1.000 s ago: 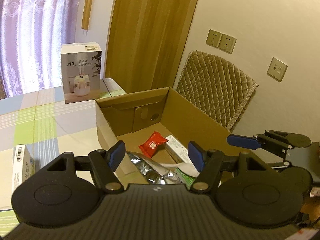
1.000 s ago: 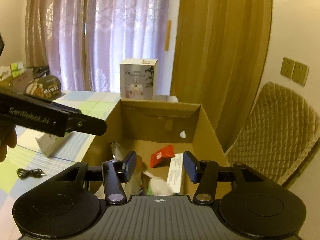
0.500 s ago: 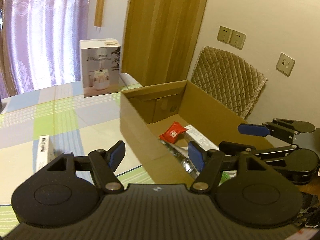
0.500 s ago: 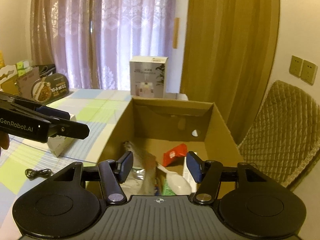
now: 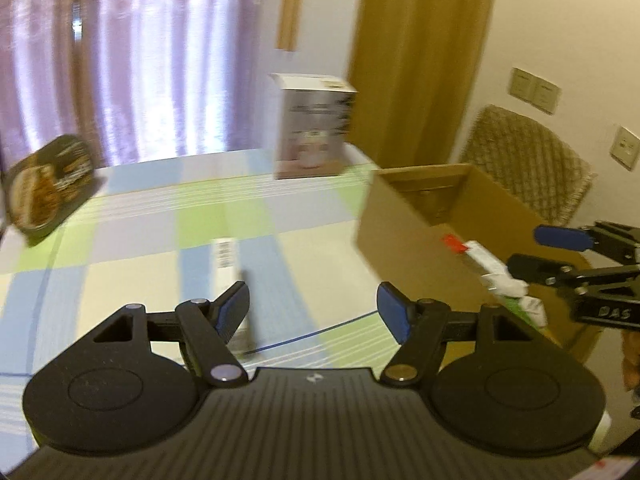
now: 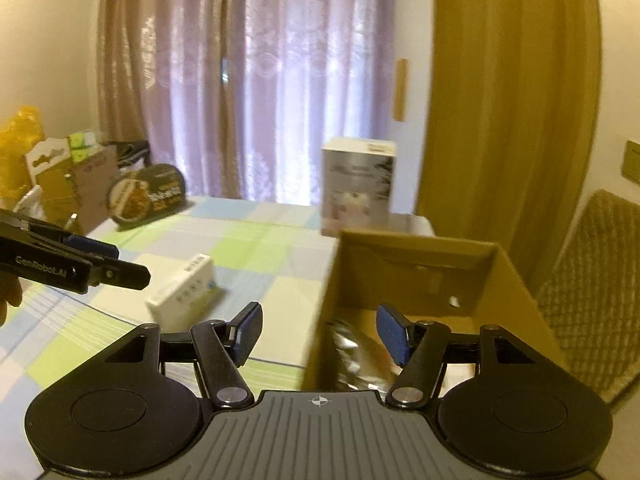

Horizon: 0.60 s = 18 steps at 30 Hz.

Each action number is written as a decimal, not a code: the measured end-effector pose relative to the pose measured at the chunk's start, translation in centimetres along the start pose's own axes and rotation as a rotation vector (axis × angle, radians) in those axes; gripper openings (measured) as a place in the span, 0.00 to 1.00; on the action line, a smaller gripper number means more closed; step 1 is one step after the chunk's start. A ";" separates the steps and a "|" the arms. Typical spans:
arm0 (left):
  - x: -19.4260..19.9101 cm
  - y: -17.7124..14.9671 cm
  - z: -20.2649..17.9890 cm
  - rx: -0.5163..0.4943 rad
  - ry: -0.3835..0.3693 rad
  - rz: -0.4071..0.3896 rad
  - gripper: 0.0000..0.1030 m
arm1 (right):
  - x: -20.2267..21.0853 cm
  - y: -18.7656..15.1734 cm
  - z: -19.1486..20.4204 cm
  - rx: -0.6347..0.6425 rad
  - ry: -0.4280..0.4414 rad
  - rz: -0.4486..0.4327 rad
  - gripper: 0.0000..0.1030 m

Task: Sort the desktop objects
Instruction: 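Move both tools back from the cardboard box to the table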

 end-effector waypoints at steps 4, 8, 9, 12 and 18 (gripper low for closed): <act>0.9 -1.2 3.9 0.026 0.062 0.016 0.66 | -1.3 0.6 2.5 0.016 0.048 -0.006 0.61; 1.9 -2.8 6.9 0.030 0.103 0.038 0.66 | -2.7 1.1 5.0 0.034 0.099 -0.002 0.62; 2.1 -3.2 7.4 0.026 0.106 0.046 0.66 | -3.0 1.1 5.5 0.040 0.108 0.002 0.63; 2.3 -4.3 8.4 -0.003 0.102 0.071 0.66 | -3.9 1.0 6.9 0.052 0.129 0.013 0.63; 1.5 -6.6 7.8 -0.092 0.072 0.128 0.66 | -5.5 0.8 8.6 0.041 0.164 0.037 0.63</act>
Point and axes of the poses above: each gripper's, at about its wrist camera, not at the fingertips, and x roughly against the way its jaws point, z to its left, y to its top, the point moved 9 cm from there along -x, roughly the way its jaws point, and after that the axes turned 8 degrees about y, right-handed, at the moved point
